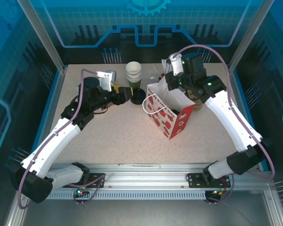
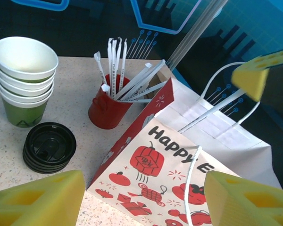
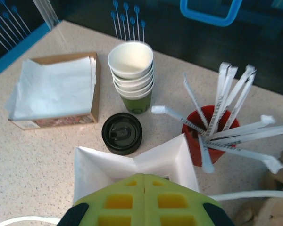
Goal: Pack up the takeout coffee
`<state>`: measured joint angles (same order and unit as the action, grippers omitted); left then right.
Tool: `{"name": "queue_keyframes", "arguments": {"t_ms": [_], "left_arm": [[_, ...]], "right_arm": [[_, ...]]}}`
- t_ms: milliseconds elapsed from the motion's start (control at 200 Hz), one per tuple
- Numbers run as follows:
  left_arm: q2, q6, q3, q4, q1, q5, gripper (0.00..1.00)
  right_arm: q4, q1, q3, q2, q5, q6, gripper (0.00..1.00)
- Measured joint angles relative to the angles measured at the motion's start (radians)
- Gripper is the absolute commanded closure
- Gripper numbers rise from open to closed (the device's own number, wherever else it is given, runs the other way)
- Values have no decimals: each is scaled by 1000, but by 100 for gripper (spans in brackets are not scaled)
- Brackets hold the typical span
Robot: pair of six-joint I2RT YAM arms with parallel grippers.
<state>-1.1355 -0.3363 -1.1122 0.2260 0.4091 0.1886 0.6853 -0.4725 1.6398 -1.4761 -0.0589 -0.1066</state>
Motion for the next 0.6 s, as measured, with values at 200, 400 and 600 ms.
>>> {"name": "queue_keyframes", "arguments": {"t_ms": [200,400,600], "left_arm": [[-12,8,23,-16,0,-40,30],[-42,29,32,-41,-2,-122,30],[-135,-5,42,-74,-139,-162,29]], "right_arm": [[-69,-5,-103,-61,19,-23,74],[-74,-11,-94,-75,41,-16,53],[-77,-14,-76,8,84,7,40]]}}
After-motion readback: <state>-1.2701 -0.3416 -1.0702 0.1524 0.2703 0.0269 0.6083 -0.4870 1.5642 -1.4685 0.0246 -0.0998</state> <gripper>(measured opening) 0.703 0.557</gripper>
